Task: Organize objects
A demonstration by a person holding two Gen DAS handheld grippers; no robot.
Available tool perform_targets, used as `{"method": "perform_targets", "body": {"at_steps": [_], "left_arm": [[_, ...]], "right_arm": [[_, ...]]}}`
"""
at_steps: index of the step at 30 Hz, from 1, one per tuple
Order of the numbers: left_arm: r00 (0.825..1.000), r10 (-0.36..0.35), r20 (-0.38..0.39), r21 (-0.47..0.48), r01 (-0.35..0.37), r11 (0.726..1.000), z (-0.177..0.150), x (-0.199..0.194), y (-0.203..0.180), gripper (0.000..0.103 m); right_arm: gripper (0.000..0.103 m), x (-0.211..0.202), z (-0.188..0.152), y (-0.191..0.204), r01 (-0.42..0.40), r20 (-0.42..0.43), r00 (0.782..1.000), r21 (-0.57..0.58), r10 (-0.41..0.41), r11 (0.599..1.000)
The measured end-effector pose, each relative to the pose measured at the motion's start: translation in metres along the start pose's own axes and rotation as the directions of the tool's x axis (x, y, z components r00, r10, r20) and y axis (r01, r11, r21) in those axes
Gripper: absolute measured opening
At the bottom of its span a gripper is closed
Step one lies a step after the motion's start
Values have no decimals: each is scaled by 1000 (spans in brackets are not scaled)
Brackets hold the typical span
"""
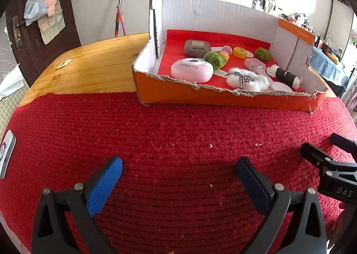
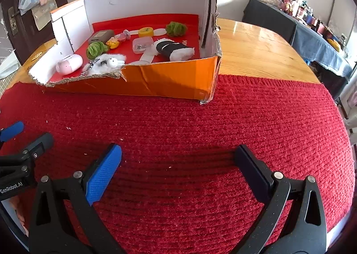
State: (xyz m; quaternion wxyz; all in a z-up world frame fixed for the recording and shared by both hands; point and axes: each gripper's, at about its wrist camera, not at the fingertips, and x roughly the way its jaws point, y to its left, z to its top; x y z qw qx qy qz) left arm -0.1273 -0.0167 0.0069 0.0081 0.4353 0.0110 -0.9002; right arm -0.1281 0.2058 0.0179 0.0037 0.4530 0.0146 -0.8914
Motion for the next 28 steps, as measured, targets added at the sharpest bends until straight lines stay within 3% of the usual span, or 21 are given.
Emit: {"method": "perform_targets", "body": {"at_steps": [28], "left_arm": [[1000, 24, 3, -11, -24, 1000, 2, 3, -4, 103]], "right_arm": [[103, 1, 2, 3, 7, 2, 1000, -4, -7, 1000]]}}
